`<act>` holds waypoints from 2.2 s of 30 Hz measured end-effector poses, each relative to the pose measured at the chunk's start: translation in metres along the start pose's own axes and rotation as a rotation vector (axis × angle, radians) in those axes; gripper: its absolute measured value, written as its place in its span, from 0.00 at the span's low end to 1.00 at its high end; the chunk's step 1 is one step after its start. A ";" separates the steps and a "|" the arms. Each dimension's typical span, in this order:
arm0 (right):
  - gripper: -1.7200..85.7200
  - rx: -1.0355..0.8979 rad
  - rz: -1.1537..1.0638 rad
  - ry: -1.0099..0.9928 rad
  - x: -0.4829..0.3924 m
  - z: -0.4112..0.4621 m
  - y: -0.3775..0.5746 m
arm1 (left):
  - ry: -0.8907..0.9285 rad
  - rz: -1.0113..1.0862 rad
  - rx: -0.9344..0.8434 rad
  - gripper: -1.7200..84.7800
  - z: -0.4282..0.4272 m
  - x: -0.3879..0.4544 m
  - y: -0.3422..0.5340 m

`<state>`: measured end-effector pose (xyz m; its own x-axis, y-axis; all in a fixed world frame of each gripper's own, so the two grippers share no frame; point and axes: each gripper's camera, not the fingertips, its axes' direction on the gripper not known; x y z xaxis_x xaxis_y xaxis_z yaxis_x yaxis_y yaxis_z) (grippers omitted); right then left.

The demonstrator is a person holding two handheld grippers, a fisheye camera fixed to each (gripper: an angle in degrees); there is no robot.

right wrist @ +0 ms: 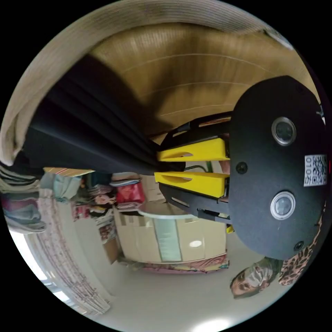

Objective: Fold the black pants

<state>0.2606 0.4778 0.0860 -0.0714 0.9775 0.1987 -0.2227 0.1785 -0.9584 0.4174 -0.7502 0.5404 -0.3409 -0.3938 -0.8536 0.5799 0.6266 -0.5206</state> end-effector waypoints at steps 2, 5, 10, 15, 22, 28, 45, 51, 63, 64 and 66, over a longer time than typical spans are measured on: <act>0.09 -0.103 0.035 -0.003 0.010 0.021 0.014 | 0.003 -0.029 -0.228 0.02 0.082 -0.015 0.011; 0.09 -0.266 0.028 0.054 0.012 0.052 0.034 | -0.542 0.071 -0.438 0.02 0.150 -0.012 0.028; 0.09 -0.357 -0.052 0.191 -0.003 0.064 0.043 | -0.533 0.158 -0.496 0.02 0.202 -0.011 0.035; 0.09 -0.458 -0.215 0.351 -0.039 0.064 0.040 | -0.695 0.098 -0.555 0.02 0.229 -0.050 0.055; 0.21 -0.253 -0.524 0.621 -0.140 0.011 -0.043 | -0.560 -0.446 -0.281 0.11 0.208 -0.149 0.069; 0.26 -0.347 -0.470 0.677 -0.143 0.007 -0.145 | -0.525 -0.618 -0.102 0.16 0.200 -0.183 0.075; 0.14 -0.491 -0.515 0.734 -0.148 0.012 -0.149 | -0.636 -0.597 -0.174 0.13 0.217 -0.200 0.051; 0.11 -0.460 -0.527 0.441 -0.198 -0.035 -0.132 | -0.441 -0.571 -0.163 0.11 0.209 -0.170 0.041; 0.10 -0.255 -0.629 0.331 -0.313 -0.159 -0.050 | -0.219 -0.291 -0.238 0.11 0.220 -0.049 0.023; 0.10 -0.234 -0.671 0.312 -0.333 -0.165 -0.045 | -0.206 -0.249 -0.222 0.11 0.215 -0.031 0.014; 0.10 -0.210 -0.770 0.272 -0.370 -0.166 -0.038 | -0.201 -0.167 -0.191 0.11 0.202 0.000 -0.004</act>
<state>0.4569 0.1279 0.0145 0.2689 0.5626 0.7818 0.0739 0.7972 -0.5991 0.5647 -0.8887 0.5451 -0.2555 -0.6150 -0.7460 0.3721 0.6496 -0.6630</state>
